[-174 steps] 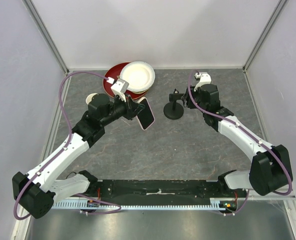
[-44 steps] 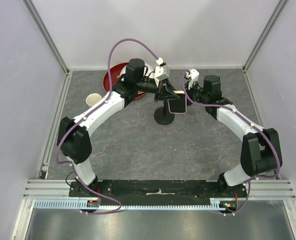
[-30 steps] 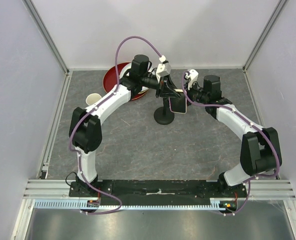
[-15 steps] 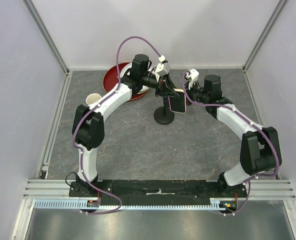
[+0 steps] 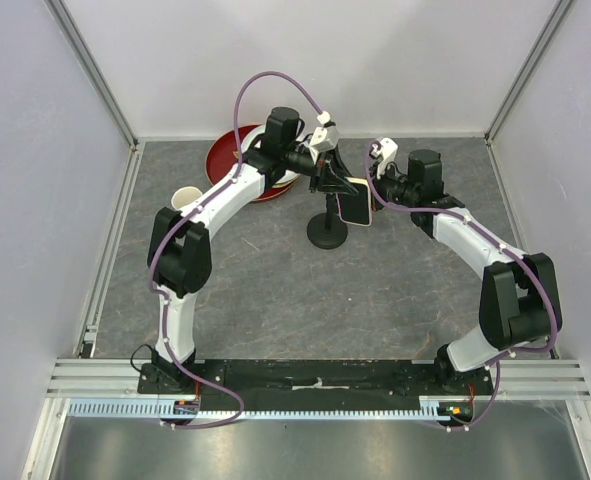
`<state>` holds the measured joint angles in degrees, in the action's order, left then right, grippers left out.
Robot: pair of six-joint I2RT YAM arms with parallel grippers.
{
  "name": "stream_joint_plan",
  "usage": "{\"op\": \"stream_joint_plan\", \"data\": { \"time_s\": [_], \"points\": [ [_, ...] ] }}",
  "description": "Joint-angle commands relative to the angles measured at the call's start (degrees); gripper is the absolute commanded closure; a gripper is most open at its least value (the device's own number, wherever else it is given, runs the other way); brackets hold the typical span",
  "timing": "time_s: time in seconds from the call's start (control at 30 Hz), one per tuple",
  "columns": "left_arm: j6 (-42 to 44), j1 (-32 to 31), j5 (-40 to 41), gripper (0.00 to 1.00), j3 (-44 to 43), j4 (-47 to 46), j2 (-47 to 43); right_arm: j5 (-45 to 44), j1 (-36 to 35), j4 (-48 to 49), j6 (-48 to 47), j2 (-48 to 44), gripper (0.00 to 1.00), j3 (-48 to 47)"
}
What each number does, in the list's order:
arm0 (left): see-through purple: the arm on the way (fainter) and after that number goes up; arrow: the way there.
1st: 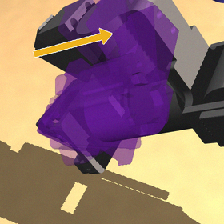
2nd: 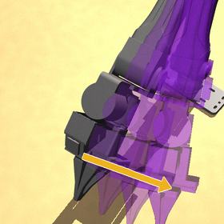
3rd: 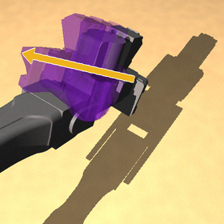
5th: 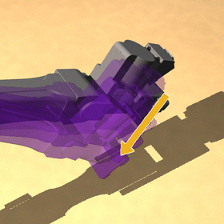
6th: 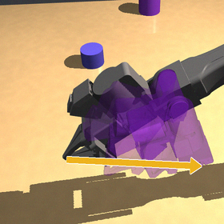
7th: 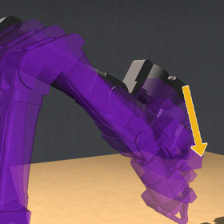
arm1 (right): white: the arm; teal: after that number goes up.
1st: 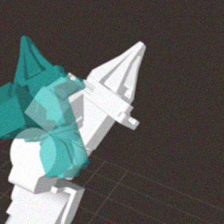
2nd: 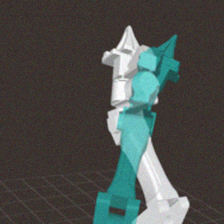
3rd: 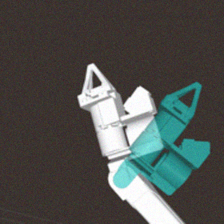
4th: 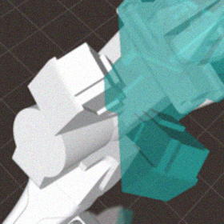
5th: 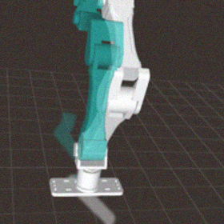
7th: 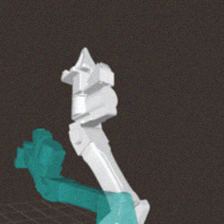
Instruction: Place the phone on the phone stand
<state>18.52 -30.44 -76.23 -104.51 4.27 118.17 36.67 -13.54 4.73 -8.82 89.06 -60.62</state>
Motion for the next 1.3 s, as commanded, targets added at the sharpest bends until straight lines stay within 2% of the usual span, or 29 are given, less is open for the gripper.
{"op": "stream_joint_plan", "data": {
  "time_s": [0.0,0.37,0.5,0.7,0.77,0.93,1.0,1.07,1.1,1.13,1.2,1.23,1.27],
  "points": [
    [5.5,2.4,4.5,0.98,-0.6,-2.0,0.3,3.9,-1.2,-1.7,0.4,1.2,1.0,1.1],
    [6.7,4.5,6.0,0.98,3.6,-1.9,-2.2,1.7,-1.2,0.8,1.3,1.6,1.0,2.4],
    [5.5,5.2,7.0,0.98,9.0,-6.2,-4.9,0.2,-1.1,2.7,1.9,1.5,1.0,3.2],
    [5.7,5.0,10.6,0.98,11.5,-7.0,-7.1,-2.2,-1.2,5.3,3.1,1.2,1.0,4.3],
    [4.2,5.0,14.9,0.98,12.6,-8.6,-8.5,-5.6,-1.2,6.4,4.1,0.6,1.0,5.2],
    [-0.1,4.3,23.1,0.98,16.5,-11.3,-11.4,-11.3,-3.0,17.3,10.1,-1.3,1.0,10.2],
    [-4.1,4.2,25.3,0.98,17.8,-11.3,-12.5,-18.3,-4.7,22.9,11.4,-1.2,1.0,12.8],
    [-9.0,4.0,31.5,0.98,18.9,-11.0,-13.4,-26.3,-8.6,27.1,13.0,-1.3,1.0,14.7],
    [-10.3,3.7,35.1,0.98,19.6,-9.3,-14.4,-29.1,-10.0,31.8,13.3,-1.3,1.0,17.0],
    [-11.1,2.7,42.2,0.98,19.9,-7.5,-14.8,-32.2,-12.8,33.6,13.3,-1.2,1.0,18.0],
    [-12.2,1.2,50.7,0.98,20.5,-4.6,-15.9,-41.1,-15.2,37.7,13.2,-1.3,1.0,20.4],
    [-12.7,-0.4,59.0,0.98,20.8,-2.4,-16.9,-43.5,-16.7,38.9,13.6,-1.6,1.0,21.3],
    [-15.2,-1.2,63.8,0.98,21.1,-1.9,-17.4,-45.3,-17.3,40.7,14.8,-1.8,1.0,22.3]
  ]
}}
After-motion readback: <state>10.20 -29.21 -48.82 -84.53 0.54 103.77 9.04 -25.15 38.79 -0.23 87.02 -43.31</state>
